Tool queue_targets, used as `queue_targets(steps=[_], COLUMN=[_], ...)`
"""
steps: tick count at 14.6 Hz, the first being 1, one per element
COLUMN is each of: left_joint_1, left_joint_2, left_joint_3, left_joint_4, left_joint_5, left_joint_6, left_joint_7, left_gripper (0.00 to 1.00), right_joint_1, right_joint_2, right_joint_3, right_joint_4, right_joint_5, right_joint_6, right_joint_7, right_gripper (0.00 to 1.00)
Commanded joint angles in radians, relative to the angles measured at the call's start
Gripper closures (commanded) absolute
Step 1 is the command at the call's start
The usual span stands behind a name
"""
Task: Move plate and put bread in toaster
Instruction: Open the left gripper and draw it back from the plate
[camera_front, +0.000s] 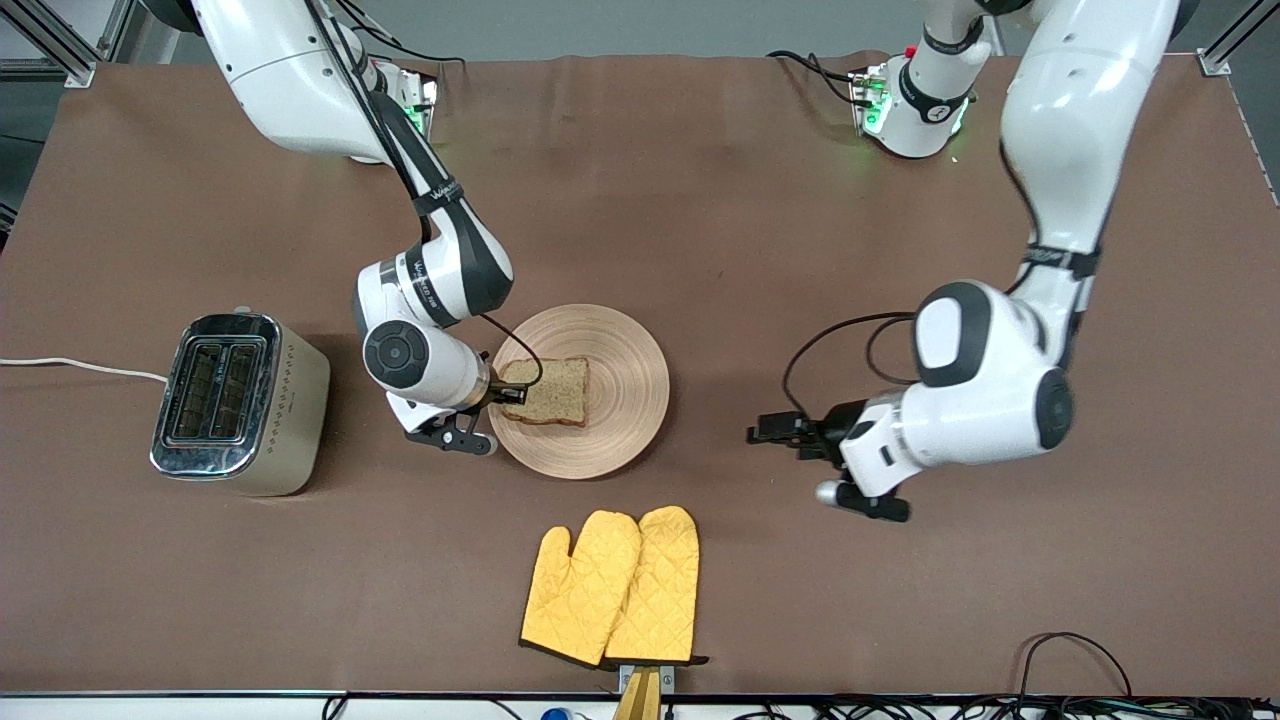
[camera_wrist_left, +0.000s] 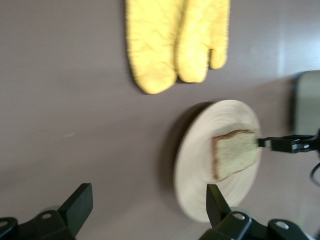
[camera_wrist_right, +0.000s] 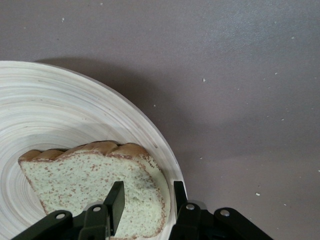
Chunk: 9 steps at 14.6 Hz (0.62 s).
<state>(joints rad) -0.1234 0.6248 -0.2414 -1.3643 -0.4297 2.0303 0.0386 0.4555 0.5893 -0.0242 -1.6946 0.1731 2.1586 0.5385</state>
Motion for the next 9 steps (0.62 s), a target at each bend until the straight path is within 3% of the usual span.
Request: queue_targets(steps=[1, 5, 9], left_joint_1=[0.056, 0.114, 0.125], left_joint_2=[-0.12, -0.265, -0.416], left_joint_3=[0.007, 0.01, 0.007], left_joint_4=[-0.039, -0.036, -0.035], left_joint_5=[0.165, 0.246, 0.32], left_joint_6=[-0.085, -0.275, -0.436], left_joint_7=[-0.04, -0.06, -0.233], left_gripper=[0.0, 0.0, 0.0], right_joint_1=[-0.003, 0.008, 0.008], right_joint_2=[0.009, 0.021, 0.029], right_joint_3=[0.003, 0.003, 0.003], right_joint_4=[0.0, -0.002, -0.002], right_joint_5=[-0.017, -0.017, -0.017], right_joint_6=[-0.002, -0.006, -0.005], right_joint_7=[0.014, 0.015, 0.015], right_gripper=[0.55, 0.55, 0.58])
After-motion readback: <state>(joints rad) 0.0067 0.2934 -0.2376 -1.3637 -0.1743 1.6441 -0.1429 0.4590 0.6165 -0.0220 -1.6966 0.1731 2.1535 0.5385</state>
